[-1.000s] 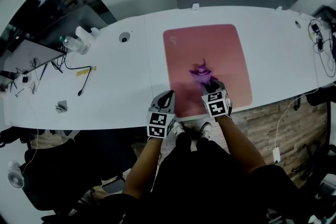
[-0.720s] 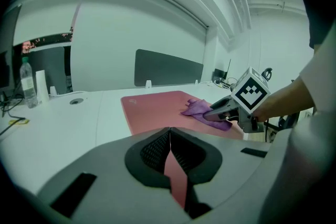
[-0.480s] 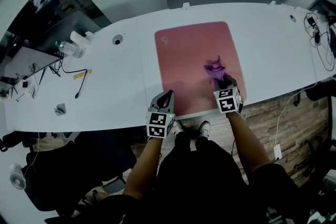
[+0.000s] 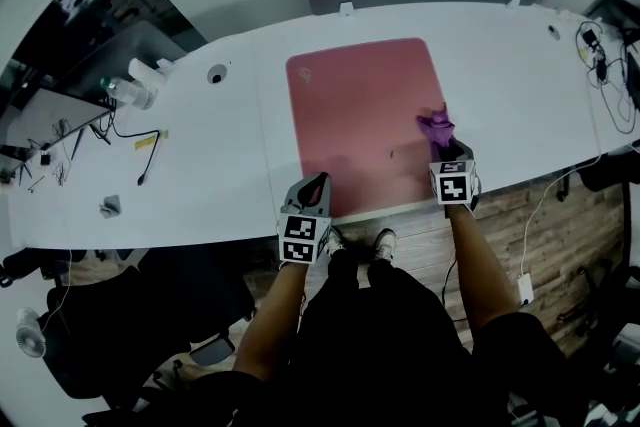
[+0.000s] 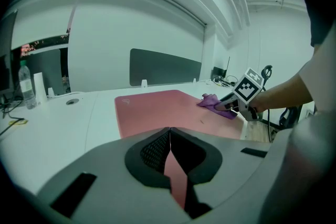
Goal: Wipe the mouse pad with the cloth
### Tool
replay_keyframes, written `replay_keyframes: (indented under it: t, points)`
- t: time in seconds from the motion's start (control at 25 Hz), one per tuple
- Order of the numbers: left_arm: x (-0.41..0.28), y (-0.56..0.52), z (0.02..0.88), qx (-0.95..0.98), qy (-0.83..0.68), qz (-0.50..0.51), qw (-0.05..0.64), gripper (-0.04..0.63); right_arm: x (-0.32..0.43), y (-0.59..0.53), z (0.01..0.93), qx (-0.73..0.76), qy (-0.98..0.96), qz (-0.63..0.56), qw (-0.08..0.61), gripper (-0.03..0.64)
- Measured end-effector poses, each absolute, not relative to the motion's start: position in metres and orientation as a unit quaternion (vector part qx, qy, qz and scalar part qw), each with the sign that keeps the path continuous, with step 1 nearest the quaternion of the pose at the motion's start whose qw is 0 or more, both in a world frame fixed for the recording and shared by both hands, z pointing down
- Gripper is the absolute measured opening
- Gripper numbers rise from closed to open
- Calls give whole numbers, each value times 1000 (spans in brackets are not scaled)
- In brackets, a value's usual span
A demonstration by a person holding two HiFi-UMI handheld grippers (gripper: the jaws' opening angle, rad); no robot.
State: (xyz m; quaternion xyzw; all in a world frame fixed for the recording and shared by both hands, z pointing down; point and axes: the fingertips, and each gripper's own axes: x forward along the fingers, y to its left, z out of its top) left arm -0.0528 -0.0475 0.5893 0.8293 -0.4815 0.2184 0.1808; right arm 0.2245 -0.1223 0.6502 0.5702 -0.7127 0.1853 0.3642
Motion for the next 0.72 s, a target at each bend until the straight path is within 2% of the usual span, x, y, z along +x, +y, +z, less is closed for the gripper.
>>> replay_keyframes:
  t: [0.36,0.72]
  points:
    - [-67,-44,598,811,-508,217,192,21,227,-117,638,563,-712,151,392,114]
    - [-83,-33,602,796,-530,211,201,21,155,-98,617,514,-770,160,341,114]
